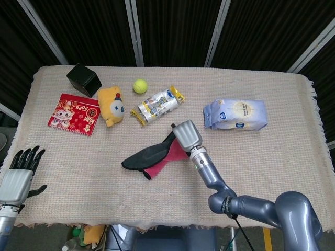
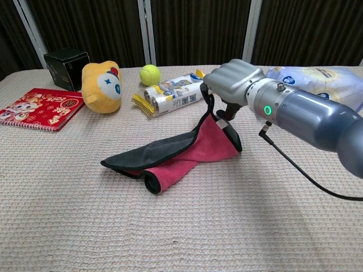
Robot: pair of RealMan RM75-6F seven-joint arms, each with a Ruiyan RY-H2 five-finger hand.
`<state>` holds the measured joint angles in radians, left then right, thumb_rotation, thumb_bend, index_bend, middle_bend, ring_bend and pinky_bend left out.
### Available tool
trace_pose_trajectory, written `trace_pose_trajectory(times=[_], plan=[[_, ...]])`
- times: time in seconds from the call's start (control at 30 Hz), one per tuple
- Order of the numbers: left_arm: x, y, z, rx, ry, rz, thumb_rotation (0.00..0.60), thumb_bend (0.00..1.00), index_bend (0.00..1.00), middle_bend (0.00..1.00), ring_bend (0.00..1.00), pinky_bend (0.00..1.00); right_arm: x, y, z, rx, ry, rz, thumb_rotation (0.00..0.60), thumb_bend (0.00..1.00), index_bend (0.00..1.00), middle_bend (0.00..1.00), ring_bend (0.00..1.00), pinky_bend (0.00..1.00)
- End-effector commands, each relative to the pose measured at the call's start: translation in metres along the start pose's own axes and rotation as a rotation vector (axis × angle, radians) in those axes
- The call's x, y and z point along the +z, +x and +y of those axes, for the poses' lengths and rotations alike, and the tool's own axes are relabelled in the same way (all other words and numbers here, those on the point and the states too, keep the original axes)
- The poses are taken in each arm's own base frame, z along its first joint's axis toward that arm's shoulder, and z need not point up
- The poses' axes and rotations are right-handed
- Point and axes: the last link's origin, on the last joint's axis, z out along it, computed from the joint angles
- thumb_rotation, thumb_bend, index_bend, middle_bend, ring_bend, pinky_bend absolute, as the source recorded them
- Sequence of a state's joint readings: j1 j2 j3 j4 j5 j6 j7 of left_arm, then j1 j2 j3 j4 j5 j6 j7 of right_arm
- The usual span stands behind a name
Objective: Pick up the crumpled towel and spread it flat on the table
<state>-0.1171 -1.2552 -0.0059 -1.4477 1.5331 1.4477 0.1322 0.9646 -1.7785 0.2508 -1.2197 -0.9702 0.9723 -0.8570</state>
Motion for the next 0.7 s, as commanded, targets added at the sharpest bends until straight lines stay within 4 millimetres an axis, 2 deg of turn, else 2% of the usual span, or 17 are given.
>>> trace_pose_trajectory(times=[0.03,0.43,0.7], plan=[[-0.0002,-0.0001,0.0002,-0.001,-0.001,-0.001,0.6,0.0,0.0,0.0,0.0,0.0,-0.0014,0.0007,-0.0004,0.002,0.001,0.003,0.6,0.46,0.43,0.98,1.0,0.9],[-0.0008,-0.0019,0.0014,-0.002,-0.008,-0.009,0.6,0.0,0.0,0.0,0.0,0.0,-0.0052,0.0049,-0.0022,-0.005,0.001,0.012,0.6,0.47,0.47,0.98,1.0,0.9],[-0.0008,-0.0028,0.0015,-0.003,-0.008,-0.013,0.6,0.0,0.0,0.0,0.0,0.0,-0.0058,0.0052,-0.0031,-0.01,0.002,0.007,0.6,0.52,0.51,0.98,1.0,0.9]])
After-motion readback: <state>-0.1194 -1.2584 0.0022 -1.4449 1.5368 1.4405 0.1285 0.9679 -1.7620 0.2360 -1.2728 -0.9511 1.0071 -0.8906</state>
